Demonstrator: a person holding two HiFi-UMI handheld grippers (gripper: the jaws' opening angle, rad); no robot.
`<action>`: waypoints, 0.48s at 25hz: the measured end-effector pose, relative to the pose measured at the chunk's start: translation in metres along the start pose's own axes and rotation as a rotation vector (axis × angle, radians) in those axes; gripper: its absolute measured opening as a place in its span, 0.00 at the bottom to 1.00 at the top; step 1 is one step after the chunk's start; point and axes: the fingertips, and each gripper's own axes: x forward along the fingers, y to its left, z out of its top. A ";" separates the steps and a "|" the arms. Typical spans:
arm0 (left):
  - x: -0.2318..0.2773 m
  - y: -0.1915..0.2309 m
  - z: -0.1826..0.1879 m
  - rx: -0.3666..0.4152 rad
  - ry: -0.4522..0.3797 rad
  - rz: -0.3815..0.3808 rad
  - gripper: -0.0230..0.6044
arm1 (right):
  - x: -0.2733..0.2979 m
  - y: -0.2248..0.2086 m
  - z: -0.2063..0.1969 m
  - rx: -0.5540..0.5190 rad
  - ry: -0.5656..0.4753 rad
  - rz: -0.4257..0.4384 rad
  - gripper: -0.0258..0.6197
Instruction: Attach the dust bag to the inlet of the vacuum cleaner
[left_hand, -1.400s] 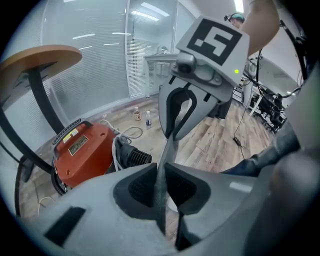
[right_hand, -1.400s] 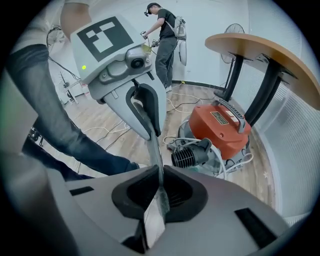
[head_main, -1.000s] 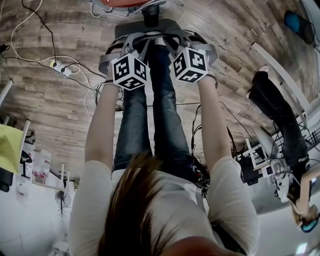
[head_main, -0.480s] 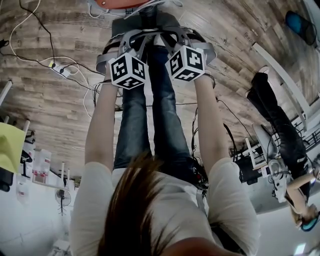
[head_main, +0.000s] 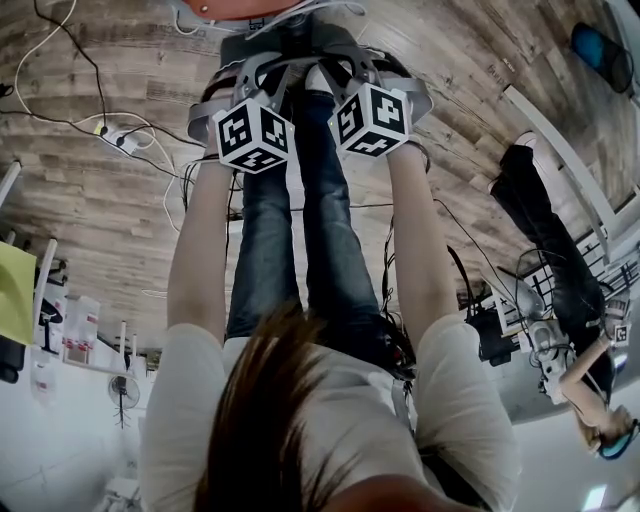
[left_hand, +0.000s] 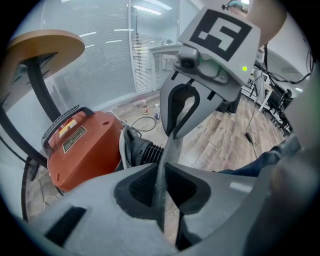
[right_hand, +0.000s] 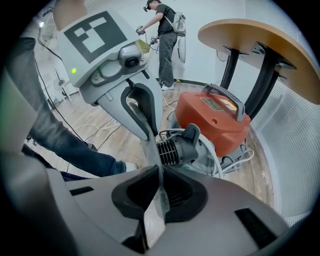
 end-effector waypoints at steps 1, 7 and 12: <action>0.000 0.000 0.000 -0.001 0.000 -0.001 0.12 | 0.000 -0.001 0.000 -0.002 0.000 0.003 0.09; 0.002 0.002 0.000 0.014 0.005 -0.009 0.12 | 0.004 -0.004 0.000 0.001 0.009 0.011 0.09; 0.004 0.003 -0.001 0.008 0.012 -0.017 0.13 | 0.006 -0.005 -0.001 -0.006 0.010 0.024 0.09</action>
